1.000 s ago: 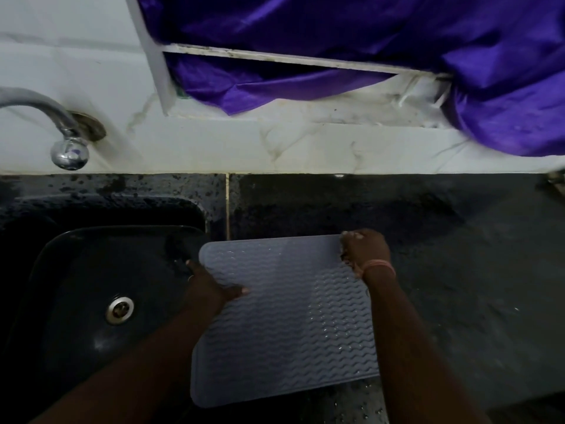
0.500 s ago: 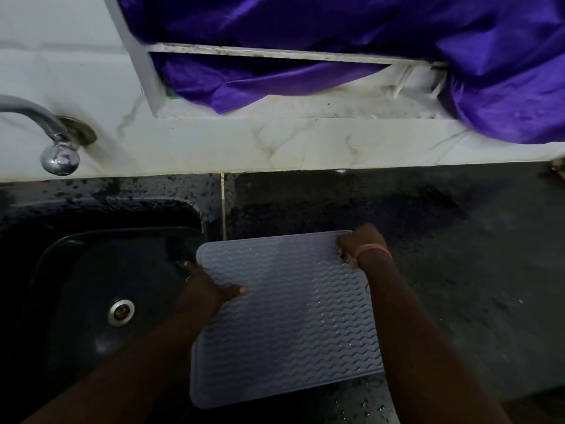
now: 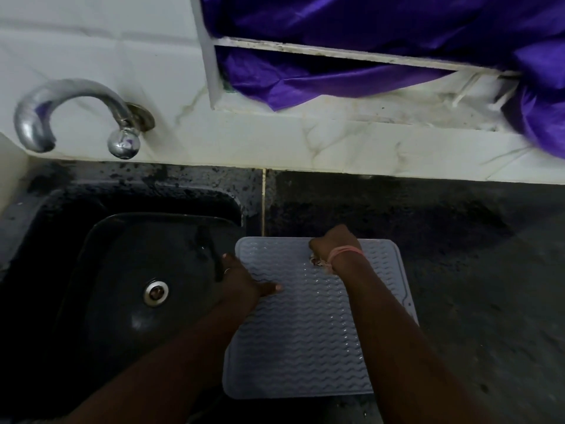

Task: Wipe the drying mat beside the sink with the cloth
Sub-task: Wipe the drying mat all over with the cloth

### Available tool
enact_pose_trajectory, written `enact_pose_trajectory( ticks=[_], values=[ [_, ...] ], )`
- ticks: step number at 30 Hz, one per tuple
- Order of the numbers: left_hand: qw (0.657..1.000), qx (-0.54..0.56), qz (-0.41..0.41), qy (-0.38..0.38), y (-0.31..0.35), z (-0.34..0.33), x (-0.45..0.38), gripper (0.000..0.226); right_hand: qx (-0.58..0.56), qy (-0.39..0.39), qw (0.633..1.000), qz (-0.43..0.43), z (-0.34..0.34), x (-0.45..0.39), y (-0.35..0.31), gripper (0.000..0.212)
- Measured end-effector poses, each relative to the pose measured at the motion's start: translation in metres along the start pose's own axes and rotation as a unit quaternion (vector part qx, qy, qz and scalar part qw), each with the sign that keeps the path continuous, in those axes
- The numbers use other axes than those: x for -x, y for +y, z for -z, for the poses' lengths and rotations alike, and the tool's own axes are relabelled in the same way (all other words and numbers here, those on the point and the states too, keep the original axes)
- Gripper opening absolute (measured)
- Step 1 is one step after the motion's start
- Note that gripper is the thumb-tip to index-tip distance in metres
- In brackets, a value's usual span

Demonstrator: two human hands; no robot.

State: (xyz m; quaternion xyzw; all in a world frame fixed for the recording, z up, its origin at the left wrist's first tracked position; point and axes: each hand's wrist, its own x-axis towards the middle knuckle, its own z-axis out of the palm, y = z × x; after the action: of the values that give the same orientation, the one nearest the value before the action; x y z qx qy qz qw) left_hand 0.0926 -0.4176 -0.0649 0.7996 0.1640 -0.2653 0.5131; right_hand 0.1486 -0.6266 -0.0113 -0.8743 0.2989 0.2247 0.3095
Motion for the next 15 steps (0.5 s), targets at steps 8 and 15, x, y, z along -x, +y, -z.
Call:
enact_pose_trajectory(
  ticks=[8, 15],
  values=[
    [0.999, -0.034, 0.000, -0.012, 0.010, 0.006, 0.012, 0.144, 0.005, -0.062, 0.997, 0.045, -0.056, 0.016, -0.059, 0.024],
    [0.999, -0.040, 0.033, -0.012, 0.036, 0.028, 0.037, 0.099, 0.021, -0.115, 0.990, 0.083, -0.088, 0.027, -0.100, 0.027]
  ],
)
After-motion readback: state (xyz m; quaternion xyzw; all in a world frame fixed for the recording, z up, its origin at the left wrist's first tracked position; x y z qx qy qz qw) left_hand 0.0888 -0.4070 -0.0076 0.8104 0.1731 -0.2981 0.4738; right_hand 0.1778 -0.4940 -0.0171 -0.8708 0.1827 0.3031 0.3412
